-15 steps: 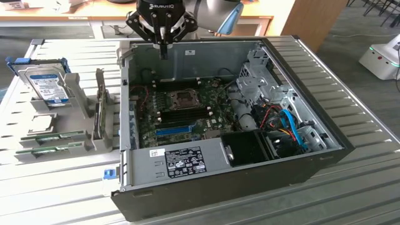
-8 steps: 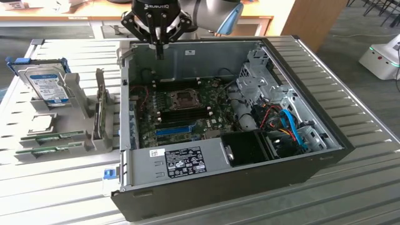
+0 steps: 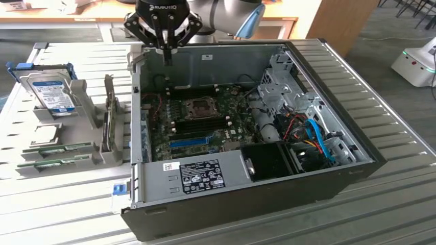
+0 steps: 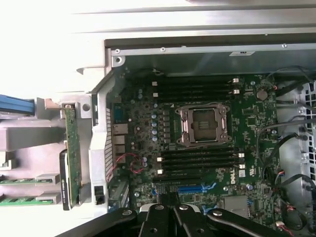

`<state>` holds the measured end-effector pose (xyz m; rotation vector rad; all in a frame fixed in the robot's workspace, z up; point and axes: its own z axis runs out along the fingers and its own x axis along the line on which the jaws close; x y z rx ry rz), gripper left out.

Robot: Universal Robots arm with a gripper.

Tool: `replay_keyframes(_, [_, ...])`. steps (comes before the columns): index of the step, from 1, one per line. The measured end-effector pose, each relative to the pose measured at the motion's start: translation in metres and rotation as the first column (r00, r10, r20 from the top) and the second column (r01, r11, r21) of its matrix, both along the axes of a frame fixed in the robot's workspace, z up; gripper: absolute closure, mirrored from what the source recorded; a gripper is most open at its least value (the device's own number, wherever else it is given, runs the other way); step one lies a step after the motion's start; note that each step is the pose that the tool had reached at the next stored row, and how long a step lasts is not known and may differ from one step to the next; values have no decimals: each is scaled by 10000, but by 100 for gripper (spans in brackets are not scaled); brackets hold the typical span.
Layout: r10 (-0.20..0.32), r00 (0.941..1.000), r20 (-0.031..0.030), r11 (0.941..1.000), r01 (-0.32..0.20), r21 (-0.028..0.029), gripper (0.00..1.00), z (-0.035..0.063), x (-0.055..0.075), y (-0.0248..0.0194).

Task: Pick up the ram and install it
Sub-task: 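Reach for the ram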

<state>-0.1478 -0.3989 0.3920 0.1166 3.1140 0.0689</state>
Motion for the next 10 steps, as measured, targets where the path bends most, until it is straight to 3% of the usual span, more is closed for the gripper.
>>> replay_keyframes(10, [0, 10000, -9, 10000, 0, 0, 90, -7, -147, 0])
